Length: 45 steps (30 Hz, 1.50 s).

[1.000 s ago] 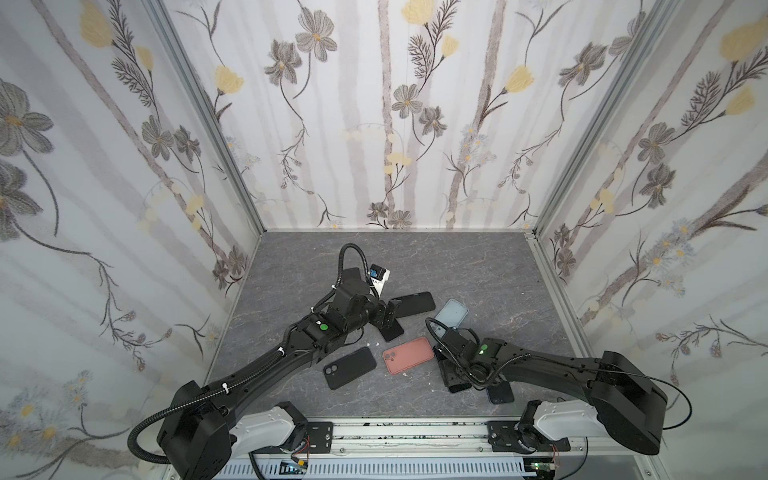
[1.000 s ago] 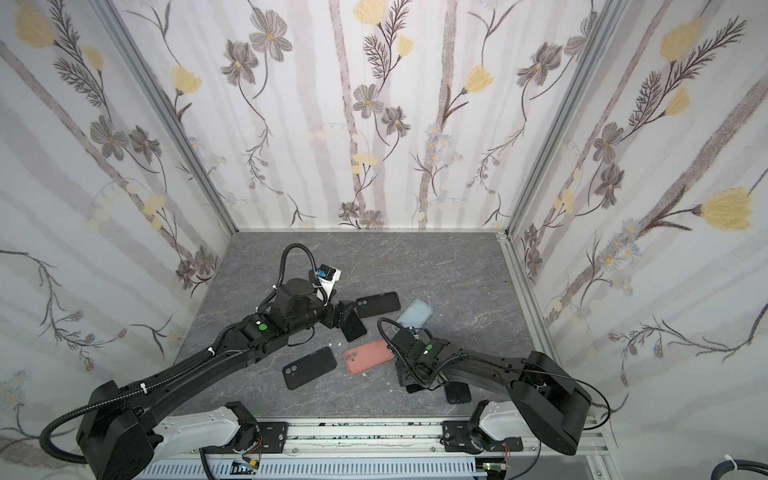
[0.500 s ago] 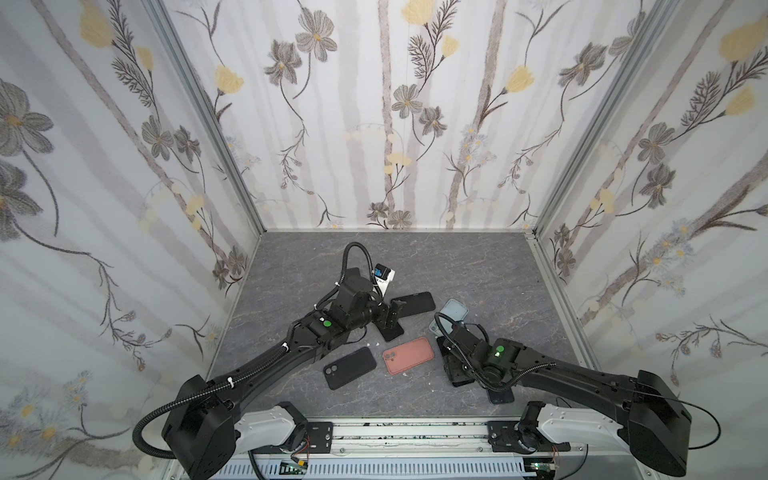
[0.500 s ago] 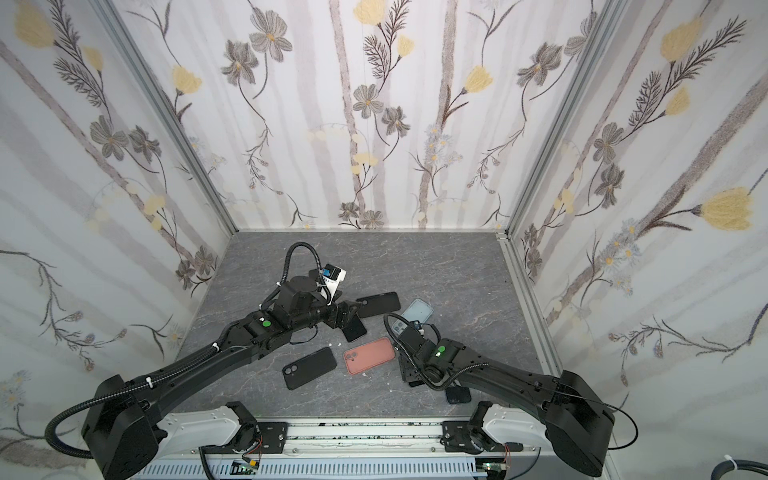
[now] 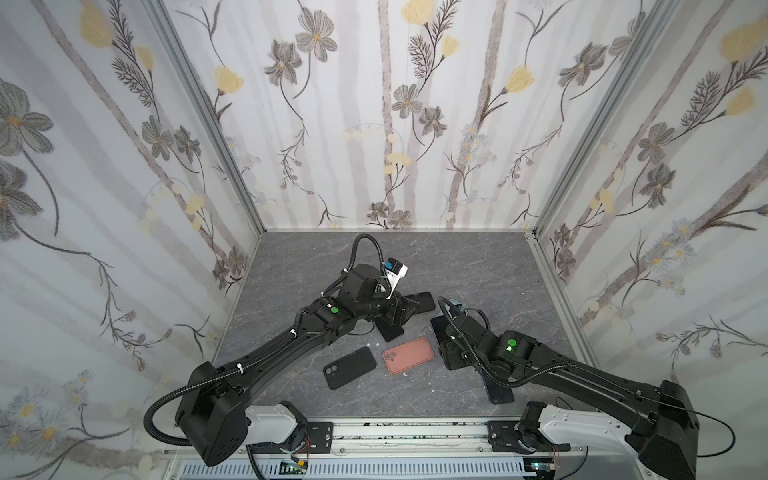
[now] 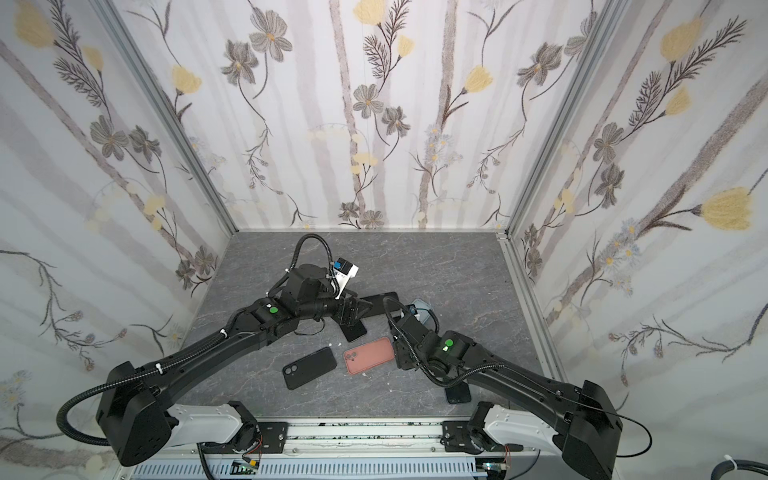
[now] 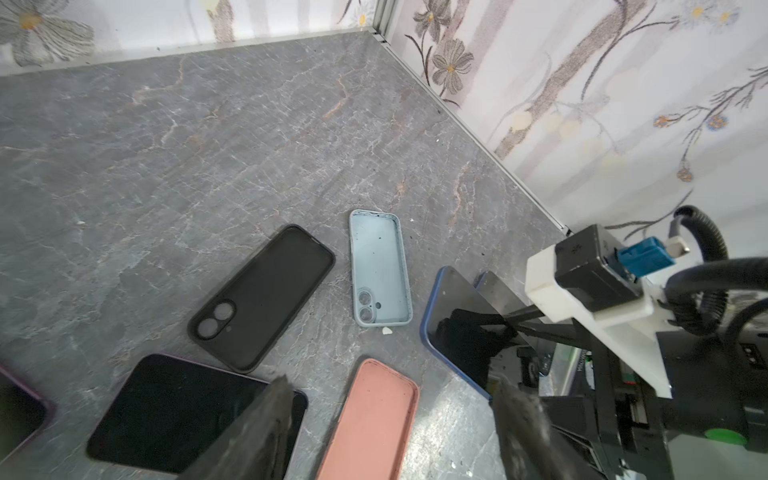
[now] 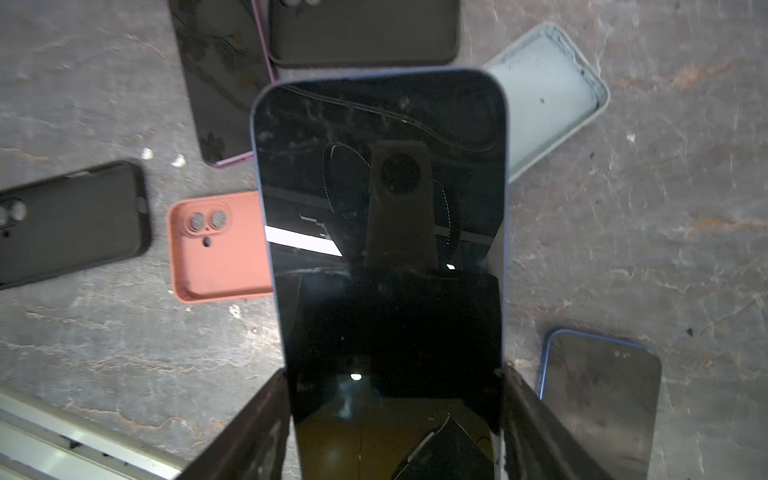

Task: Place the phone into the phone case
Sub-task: 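Lift the phone with the right gripper while the left gripper raises the black case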

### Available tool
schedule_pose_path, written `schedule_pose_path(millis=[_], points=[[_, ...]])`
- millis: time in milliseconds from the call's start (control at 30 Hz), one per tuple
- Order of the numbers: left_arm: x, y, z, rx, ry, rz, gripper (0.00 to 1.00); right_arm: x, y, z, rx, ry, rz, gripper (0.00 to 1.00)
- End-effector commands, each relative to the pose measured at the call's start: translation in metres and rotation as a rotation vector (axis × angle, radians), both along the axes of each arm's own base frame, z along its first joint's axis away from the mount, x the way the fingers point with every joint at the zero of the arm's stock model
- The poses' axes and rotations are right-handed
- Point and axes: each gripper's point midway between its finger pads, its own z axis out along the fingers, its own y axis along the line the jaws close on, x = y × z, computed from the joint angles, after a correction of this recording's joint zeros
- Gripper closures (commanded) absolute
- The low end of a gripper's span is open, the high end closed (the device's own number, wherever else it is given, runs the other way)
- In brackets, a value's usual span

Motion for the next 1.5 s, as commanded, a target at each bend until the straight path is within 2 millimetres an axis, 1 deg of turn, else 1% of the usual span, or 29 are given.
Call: schedule_pose_path(millis=[0,67,200,333,467,700,867,1067,1167,1267,1400,1467], points=[[-0.012,-0.010,0.004,-0.040,0.093,-0.064,0.22,0.012,0.015,0.026,0.046,-0.093,0.057,0.43],[-0.015,-0.015,0.006,-0.045,0.130,-0.087,0.22,0.015,0.022,0.036,0.071,-0.122,0.086,0.44],[-0.018,-0.020,0.007,-0.053,0.177,-0.105,0.23,0.018,0.034,0.044,0.079,-0.141,0.135,0.44],[-0.024,-0.025,0.009,-0.063,0.223,-0.140,0.29,0.018,0.046,0.052,0.096,-0.162,0.179,0.43],[-0.025,-0.024,0.005,-0.043,0.260,-0.144,0.34,0.018,0.054,0.059,0.125,-0.182,0.202,0.44],[-0.028,-0.021,0.005,-0.040,0.303,-0.143,0.43,0.015,0.060,0.070,0.160,-0.215,0.222,0.44],[-0.026,-0.016,0.013,-0.067,0.314,-0.134,0.44,0.012,0.062,0.074,0.171,-0.223,0.232,0.44],[-0.036,-0.020,0.025,-0.116,0.338,-0.195,0.57,0.010,0.067,0.081,0.185,-0.243,0.249,0.44],[-0.039,-0.021,0.028,-0.122,0.344,-0.208,0.65,0.011,0.069,0.086,0.188,-0.258,0.250,0.44],[-0.040,-0.019,0.029,-0.118,0.344,-0.209,0.76,0.011,0.070,0.090,0.192,-0.271,0.249,0.44],[-0.039,-0.015,0.028,-0.109,0.344,-0.196,0.78,0.012,0.070,0.096,0.197,-0.287,0.249,0.44],[-0.038,-0.014,0.028,-0.106,0.346,-0.192,0.82,0.013,0.070,0.100,0.202,-0.298,0.249,0.44]])
